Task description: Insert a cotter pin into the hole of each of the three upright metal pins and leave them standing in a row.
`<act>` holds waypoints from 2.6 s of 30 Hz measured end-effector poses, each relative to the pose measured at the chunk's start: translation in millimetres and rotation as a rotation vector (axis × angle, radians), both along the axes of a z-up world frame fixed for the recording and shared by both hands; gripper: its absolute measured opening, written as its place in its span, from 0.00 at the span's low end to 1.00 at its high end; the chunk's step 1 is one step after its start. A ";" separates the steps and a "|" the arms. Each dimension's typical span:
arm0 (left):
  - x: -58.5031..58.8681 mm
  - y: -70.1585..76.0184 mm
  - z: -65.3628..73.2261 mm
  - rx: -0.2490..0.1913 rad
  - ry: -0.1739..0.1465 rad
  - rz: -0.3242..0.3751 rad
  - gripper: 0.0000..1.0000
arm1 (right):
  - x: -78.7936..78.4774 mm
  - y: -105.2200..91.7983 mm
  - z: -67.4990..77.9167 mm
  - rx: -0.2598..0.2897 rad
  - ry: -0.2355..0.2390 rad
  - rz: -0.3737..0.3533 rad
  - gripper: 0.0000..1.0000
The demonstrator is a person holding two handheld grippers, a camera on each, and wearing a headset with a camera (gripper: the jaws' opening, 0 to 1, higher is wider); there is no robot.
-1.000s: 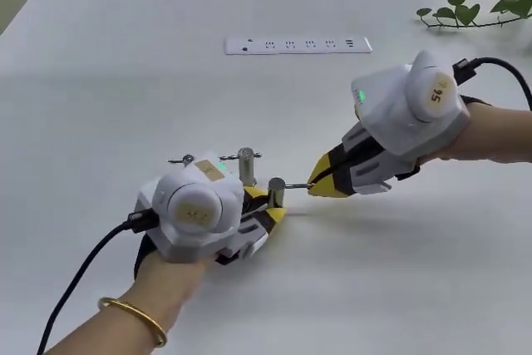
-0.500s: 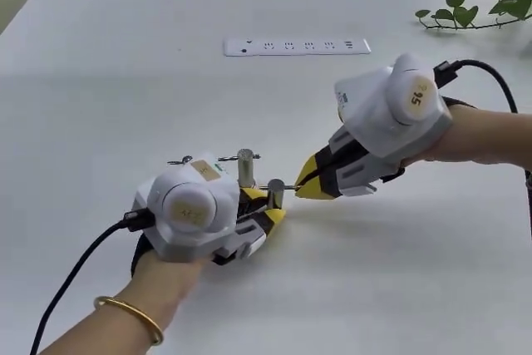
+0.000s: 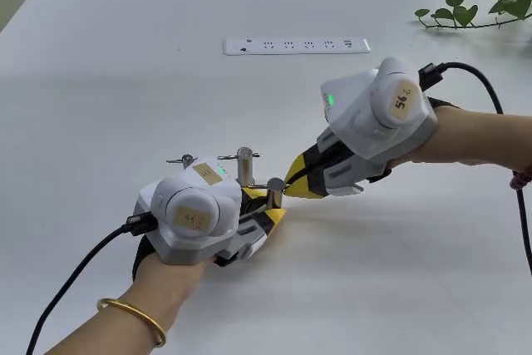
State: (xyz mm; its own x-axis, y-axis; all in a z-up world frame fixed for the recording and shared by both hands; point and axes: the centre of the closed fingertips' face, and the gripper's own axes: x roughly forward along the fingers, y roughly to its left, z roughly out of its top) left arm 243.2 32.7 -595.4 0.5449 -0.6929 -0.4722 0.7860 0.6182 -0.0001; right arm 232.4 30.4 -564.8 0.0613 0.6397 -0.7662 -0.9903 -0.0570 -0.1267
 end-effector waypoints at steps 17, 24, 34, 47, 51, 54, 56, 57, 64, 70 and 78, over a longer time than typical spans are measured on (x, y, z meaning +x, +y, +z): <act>0.4 0.2 -0.8 -0.001 0.008 0.013 0.10 | -1.1 -7.2 9.4 0.003 -0.010 -0.038 0.03; 0.0 0.8 -1.2 -0.001 0.010 0.016 0.10 | -1.7 -6.5 8.4 -0.002 -0.011 -0.045 0.00; -0.3 1.2 -1.5 -0.009 0.019 0.022 0.10 | -5.1 -2.8 8.7 -0.006 -0.012 -0.045 0.00; -3.5 4.8 -2.7 0.024 0.026 -0.001 0.11 | -3.3 1.6 10.6 0.024 0.019 -0.104 0.12; -7.1 10.9 -4.3 0.034 0.041 0.002 0.17 | -4.3 7.4 13.0 0.059 0.056 -0.146 0.14; -6.7 16.0 -1.4 0.014 0.048 0.021 0.18 | -5.0 11.2 14.0 0.072 0.067 -0.156 0.15; -6.3 18.1 -0.8 0.017 0.052 0.028 0.19 | -5.6 14.2 13.9 0.077 0.076 -0.160 0.14; -5.9 19.3 -0.1 0.018 0.052 0.030 0.20 | -5.9 15.6 13.2 0.077 0.084 -0.164 0.14; -6.4 23.4 5.7 -0.011 0.063 0.043 0.24 | -5.3 20.7 8.8 0.072 0.095 -0.168 0.13; -9.4 27.2 9.3 -0.024 0.068 0.043 0.27 | -2.5 23.5 3.5 0.080 0.102 -0.177 0.11; -13.0 31.8 13.3 -0.041 0.070 0.046 0.31 | 1.5 23.9 0.9 0.086 0.100 -0.184 0.09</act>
